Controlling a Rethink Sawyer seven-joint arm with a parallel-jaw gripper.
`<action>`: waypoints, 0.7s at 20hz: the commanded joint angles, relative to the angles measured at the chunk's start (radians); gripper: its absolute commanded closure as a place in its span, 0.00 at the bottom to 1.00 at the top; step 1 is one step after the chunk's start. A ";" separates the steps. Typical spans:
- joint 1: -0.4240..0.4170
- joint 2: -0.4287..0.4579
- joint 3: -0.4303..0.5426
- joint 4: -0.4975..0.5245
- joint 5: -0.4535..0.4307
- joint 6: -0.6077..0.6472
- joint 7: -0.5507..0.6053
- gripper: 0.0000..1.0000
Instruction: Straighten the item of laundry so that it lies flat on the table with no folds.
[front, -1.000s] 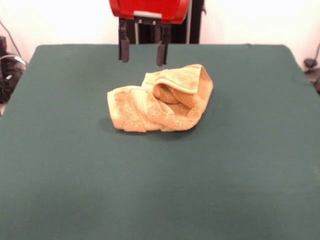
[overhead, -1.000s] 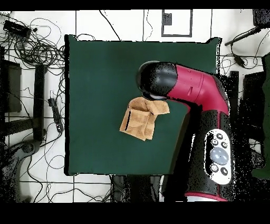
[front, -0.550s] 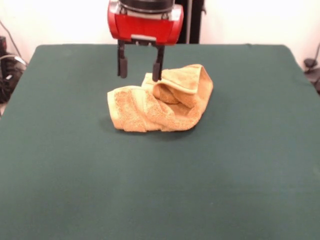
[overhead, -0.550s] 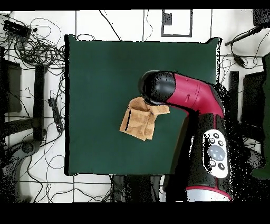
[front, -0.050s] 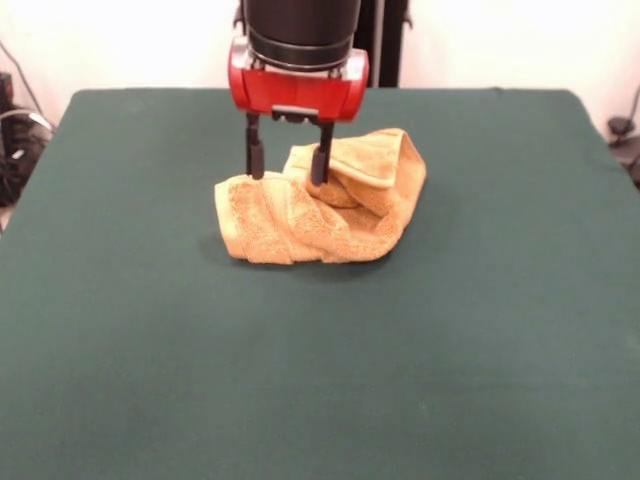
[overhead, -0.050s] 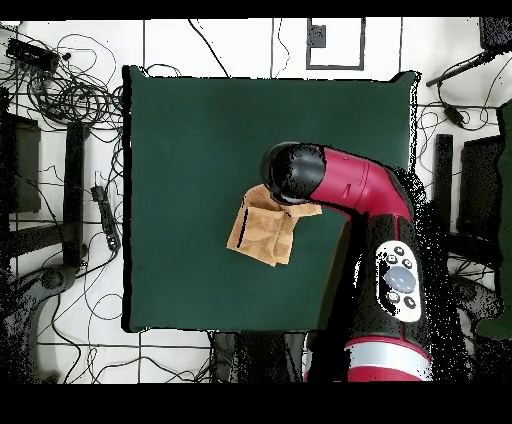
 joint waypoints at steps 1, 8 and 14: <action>0.000 0.097 0.140 0.110 -0.028 -0.060 0.036 0.00; 0.001 0.110 0.138 0.106 -0.027 -0.075 0.042 0.00; 0.005 0.124 0.132 0.102 -0.031 -0.081 0.042 0.00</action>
